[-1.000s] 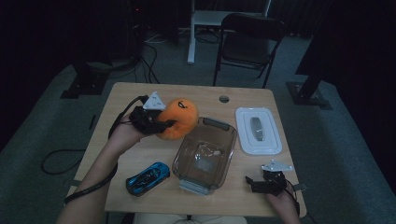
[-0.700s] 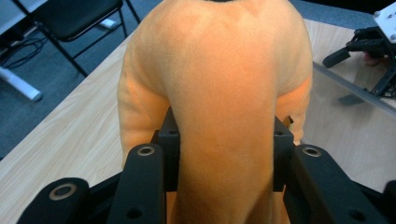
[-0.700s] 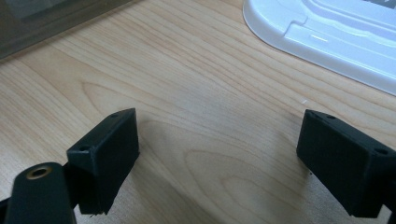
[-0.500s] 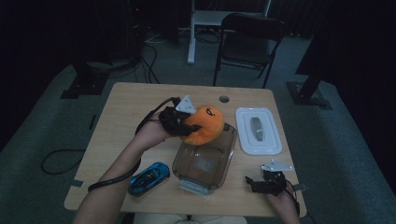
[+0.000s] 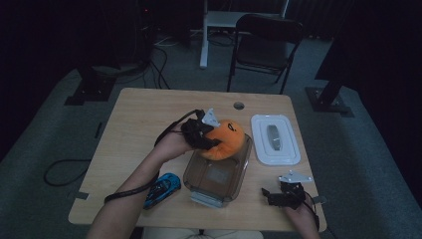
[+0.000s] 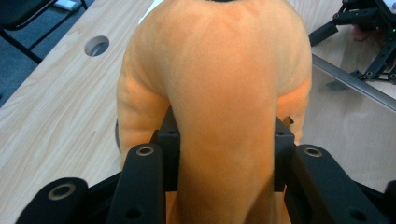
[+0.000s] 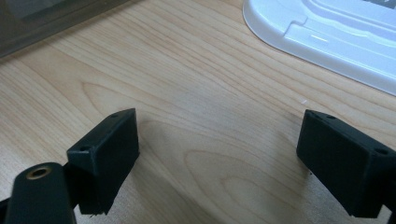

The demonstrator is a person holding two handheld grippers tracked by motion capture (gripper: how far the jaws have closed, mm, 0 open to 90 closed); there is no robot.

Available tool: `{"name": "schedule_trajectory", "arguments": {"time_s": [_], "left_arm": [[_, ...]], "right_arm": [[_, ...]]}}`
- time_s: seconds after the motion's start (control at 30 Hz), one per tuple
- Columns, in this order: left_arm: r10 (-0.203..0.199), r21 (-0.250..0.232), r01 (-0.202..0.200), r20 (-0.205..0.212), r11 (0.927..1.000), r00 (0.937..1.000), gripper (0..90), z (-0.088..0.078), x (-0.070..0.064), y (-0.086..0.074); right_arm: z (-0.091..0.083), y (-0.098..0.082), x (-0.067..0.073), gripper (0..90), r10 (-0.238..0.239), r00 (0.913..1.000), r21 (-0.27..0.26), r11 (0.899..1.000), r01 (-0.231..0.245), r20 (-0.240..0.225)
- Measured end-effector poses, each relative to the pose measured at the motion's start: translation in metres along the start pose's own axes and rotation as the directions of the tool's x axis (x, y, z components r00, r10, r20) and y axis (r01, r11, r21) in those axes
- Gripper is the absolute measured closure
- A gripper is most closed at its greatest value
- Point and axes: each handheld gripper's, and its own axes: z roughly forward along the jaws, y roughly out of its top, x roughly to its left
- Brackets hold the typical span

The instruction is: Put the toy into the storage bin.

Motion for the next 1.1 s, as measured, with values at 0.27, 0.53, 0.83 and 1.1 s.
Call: {"name": "schedule_trajectory", "arguments": {"time_s": [0.27,0.53,0.83,1.1], "left_arm": [[0.022,0.041,-0.023,0.032,0.9989,0.9992,61.8,0.015,-0.008,-0.003],[0.005,0.079,-0.011,0.065,0.9968,0.9978,61.4,0.033,-0.009,-0.008],[-0.005,0.12,-0.005,0.083,0.9928,0.9965,60.5,0.046,-0.008,-0.006],[-0.021,0.148,0.007,0.095,0.989,0.9953,58.9,0.056,-0.006,-0.008]], "right_arm": [[0.0,0.0,0.0,12.4,0.002,1.0,0.001,1.0,-0.002,-0.001],[0.0,0.0,0.0,12.4,0.002,1.0,0.001,1.0,-0.002,-0.001],[0.0,0.0,0.0,12.4,0.002,1.0,0.001,1.0,-0.002,0.0],[0.0,0.0,0.0,12.5,0.003,1.0,0.001,1.0,-0.003,-0.001]]}}
